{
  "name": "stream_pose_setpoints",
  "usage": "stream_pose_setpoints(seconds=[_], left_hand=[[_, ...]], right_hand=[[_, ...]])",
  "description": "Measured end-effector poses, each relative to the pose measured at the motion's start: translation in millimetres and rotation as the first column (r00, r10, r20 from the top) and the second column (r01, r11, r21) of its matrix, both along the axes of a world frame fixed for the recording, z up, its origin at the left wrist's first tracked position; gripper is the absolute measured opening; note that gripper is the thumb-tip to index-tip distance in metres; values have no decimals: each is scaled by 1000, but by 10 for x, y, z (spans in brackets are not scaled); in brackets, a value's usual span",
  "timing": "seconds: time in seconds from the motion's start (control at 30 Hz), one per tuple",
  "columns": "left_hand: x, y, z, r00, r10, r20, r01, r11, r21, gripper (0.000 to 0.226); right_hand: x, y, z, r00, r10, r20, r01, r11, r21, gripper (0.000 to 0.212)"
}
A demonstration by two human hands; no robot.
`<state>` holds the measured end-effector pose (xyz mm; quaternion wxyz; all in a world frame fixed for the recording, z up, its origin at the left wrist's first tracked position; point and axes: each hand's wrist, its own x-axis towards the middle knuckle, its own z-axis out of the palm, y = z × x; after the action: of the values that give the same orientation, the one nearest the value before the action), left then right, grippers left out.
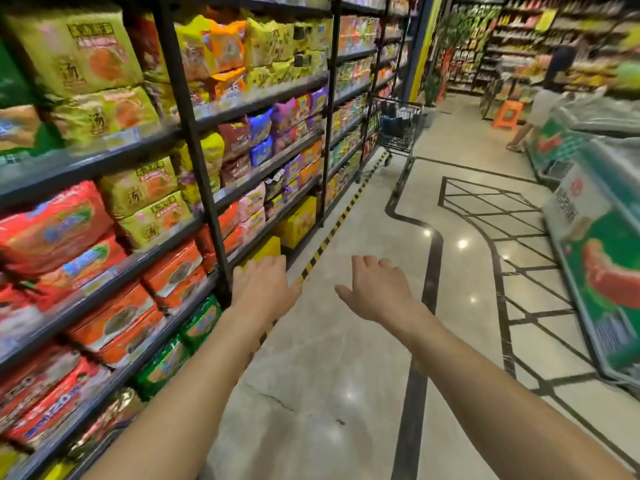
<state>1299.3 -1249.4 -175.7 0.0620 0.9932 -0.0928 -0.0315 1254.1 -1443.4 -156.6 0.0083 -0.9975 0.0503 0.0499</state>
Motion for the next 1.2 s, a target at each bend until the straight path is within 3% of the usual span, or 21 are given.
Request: stream_pose_setpoints(seconds=[0.37,0.57,0.83,1.03,1.2], left_hand=[[1931,-890,-128,998,23,-53,-21,999,25,56],[2979,-1462,-423,986,139,-88,-136,990,35,39],[4195,-2166,-632,948,290,-132,-288,957,34,43],[4894,-2308,-970,908,393,-148,-393,919,33,37],[5525,-2073,-1614,853,487,-190,-491,871,28,39]], right_hand=[[2059,-850,-284,999,31,-39,-30,999,23,68],[3307,-1486,-626,988,144,-59,-142,989,37,65],[4868,-2246,-779,947,299,-117,-293,954,65,66],[5787,-2291,-1125,903,405,-141,-402,914,52,63],[6635,-1953,-1750,846,501,-184,-505,863,27,67]])
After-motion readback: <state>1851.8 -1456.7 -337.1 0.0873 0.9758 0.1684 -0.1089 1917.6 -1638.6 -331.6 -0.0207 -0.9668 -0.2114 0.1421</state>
